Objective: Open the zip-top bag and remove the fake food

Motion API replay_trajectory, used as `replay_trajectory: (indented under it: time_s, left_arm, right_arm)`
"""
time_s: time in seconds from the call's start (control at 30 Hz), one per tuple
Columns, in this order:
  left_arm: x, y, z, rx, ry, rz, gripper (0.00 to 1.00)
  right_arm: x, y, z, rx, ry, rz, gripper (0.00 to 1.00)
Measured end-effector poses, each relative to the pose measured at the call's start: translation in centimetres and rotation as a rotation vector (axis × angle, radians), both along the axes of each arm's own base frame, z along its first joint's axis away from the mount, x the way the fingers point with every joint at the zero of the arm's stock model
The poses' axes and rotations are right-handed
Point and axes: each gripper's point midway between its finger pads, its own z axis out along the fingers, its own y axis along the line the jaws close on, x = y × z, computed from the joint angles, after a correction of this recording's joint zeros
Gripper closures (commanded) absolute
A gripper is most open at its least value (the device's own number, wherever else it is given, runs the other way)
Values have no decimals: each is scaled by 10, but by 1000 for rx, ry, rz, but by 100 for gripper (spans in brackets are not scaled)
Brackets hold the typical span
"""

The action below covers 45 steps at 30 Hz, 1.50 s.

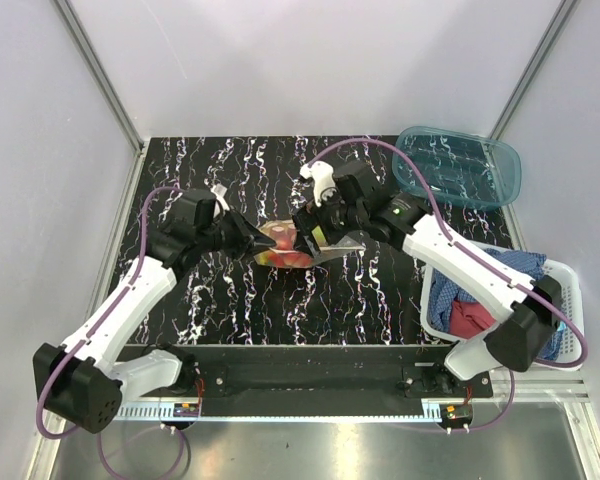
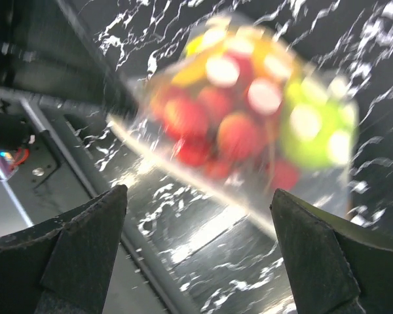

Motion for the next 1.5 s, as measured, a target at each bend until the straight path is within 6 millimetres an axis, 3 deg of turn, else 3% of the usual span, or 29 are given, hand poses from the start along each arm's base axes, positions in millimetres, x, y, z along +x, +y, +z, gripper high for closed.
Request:
replay_trajectory:
  time_s: [0.1,0.27,0.43,0.47,0.57,0.6,0.67,0.7,0.83,0.93,1.13,1.27,1.4,1.5]
  left_arm:
    - [-6,-7,5,-8,14,-11,98]
    - [-7,-14,15,-19,16,-25,98]
    - [-6,-17,24,-26,11,-25,98]
    - [-6,-17,24,-26,13,-23,97]
    - [-7,-16,24,-23,27,-19,93]
    - [-7,-17,24,-22,28,-19,80]
    - [-6,-17,25,-20,30,-19,65]
    - [-6,-17,26,-18,26,-19,50]
    - [-1,-16,37,7,-38,-30,26]
    - [5,-10,48,57,-133,-42,20]
    - [9,0,64,181,-389,-155,19]
    - [5,-12,73,177,-583,-316,19]
    - [5,-34,63,133,-657,-497,21]
    - [8,-50,44,94,-643,-611,26]
  right_arm:
    - [5,6,3,-11,-48,62,11]
    - [-5,16,-1,2,-82,190,13]
    - [-19,26,-21,10,-80,268,20]
    - [-21,27,-25,10,-73,276,31]
    - [-22,28,-29,12,-74,275,48]
    - [-20,29,-28,14,-79,268,61]
    - [-16,31,-25,22,-93,255,82]
    - [-15,31,-25,21,-98,250,100]
    - [-11,29,-26,14,-94,212,100]
    - [-11,25,-30,9,-91,183,100]
    - [-20,-3,-22,49,-54,128,100]
    - [-8,-28,-5,134,-2,62,100]
    - [-9,-33,1,199,71,69,100]
    - [-17,-30,2,231,122,105,100]
